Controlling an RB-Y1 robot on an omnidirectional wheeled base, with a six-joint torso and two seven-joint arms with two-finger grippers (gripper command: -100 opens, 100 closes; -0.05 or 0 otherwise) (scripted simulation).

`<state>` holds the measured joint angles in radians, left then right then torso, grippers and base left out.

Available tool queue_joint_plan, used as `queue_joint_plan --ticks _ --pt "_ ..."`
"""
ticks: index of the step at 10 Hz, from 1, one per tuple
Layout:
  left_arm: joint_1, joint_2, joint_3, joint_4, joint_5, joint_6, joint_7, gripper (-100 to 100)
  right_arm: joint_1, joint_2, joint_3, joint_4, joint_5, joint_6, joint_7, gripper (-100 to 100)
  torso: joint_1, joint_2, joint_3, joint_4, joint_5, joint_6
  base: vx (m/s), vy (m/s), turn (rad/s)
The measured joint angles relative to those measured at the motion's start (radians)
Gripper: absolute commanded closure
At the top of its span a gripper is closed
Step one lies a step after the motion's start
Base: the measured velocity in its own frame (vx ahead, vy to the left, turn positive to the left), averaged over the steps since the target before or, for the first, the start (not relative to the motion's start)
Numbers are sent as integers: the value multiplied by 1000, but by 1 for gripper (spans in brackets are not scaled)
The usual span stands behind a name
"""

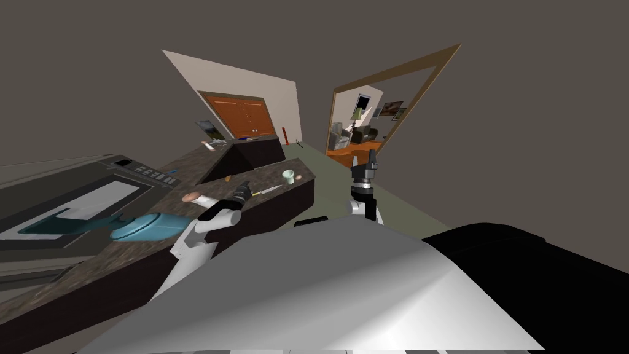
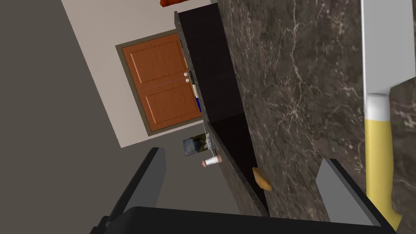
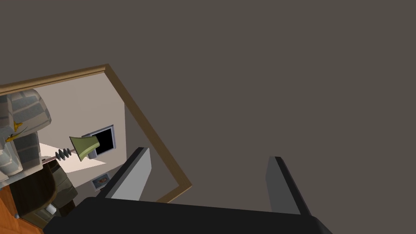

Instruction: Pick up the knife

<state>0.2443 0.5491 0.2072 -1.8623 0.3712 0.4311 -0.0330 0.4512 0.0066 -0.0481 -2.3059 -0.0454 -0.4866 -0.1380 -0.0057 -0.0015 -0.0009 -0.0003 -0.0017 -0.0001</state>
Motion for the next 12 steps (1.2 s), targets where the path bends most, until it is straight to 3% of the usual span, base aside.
queue_joint_plan --ticks 2,9,12 --pt "-28 25 19 43 13 70 -8 -100 0 0 0 0 0 0 0 0 -1 0 0 0 0 0 34 -106 -10" --pt "-89 101 72 173 60 244 -35 -100 0 0 0 0 0 0 0 0 2 0 0 0 1 0 31 -61 -6" --pt "-107 111 93 193 54 328 -38 -100 0 0 0 0 0 0 0 0 2 -2 -1 0 0 0 47 -57 -5"
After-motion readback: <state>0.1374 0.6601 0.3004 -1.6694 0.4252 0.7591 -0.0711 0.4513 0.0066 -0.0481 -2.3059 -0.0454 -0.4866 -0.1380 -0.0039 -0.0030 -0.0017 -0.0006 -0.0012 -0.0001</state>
